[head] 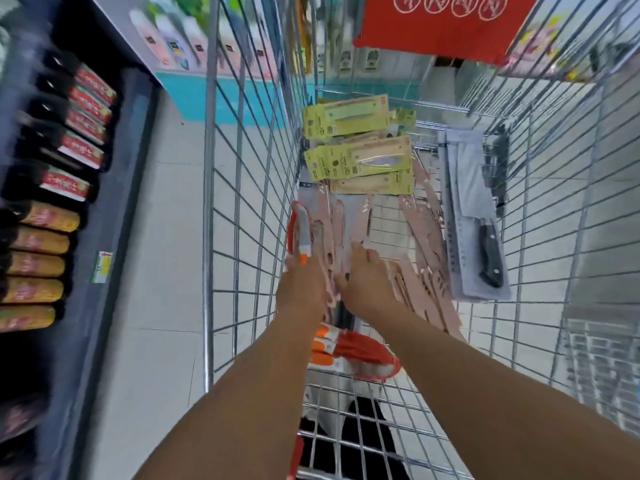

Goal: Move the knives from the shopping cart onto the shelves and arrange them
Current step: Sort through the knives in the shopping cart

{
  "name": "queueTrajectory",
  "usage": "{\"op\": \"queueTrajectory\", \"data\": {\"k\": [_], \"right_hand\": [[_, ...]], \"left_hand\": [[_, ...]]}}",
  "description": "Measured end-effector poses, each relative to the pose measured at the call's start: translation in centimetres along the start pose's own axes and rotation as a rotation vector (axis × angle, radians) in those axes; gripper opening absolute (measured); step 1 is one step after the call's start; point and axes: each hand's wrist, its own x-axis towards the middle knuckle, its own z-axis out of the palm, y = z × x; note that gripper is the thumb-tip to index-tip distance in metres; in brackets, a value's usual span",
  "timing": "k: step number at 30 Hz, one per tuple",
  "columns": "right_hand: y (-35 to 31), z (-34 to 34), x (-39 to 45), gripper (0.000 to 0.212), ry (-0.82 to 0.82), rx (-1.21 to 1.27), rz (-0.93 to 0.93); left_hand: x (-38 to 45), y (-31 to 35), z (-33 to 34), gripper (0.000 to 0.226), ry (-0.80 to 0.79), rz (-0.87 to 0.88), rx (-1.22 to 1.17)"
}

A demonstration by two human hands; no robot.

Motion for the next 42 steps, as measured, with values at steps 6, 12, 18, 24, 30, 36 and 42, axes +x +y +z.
{"op": "queueTrajectory", "data": {"k": [6, 12, 18, 24, 30, 36, 42], "right_hand": [[-1.7, 2.0, 2.4, 0.077, 0.116, -0.052, 0.025], [-1.7, 3.0, 3.5, 0.067, 0.154, 0.079, 0.044], [-1.4, 1.7, 4.6, 0.027, 0.102, 0.232, 0.179], [-1.0, 0.6, 4.5, 0.024, 0.043, 0.170, 0.151], [0.6, -0.9, 3.3, 0.023, 0.039, 0.135, 0.231], [4.4, -1.0, 1.7, 0.032, 0.043, 0.079, 0.279], [4.9, -0.8, 1.2, 0.020, -0.032, 0.012, 0.225]], "left_hand": [[-0.6, 0.2, -0.4, 0.026, -0.080, -0.013, 0.044], [0.4, -1.2, 0.5, 0.026, -0.089, -0.110, 0.016], [0.1, -0.9, 0.3, 0.033, -0.054, -0.078, 0.057], [-0.1, -0.1, 1.0, 0.038, -0.037, 0.092, 0.104], [0.9, 1.3, 2.7, 0.053, -0.086, 0.157, 0.278], [1.5, 1.6, 3.7, 0.053, -0.071, 0.066, 0.260], [2.6, 2.7, 3.9, 0.037, -0.042, 0.041, 0.179]]}}
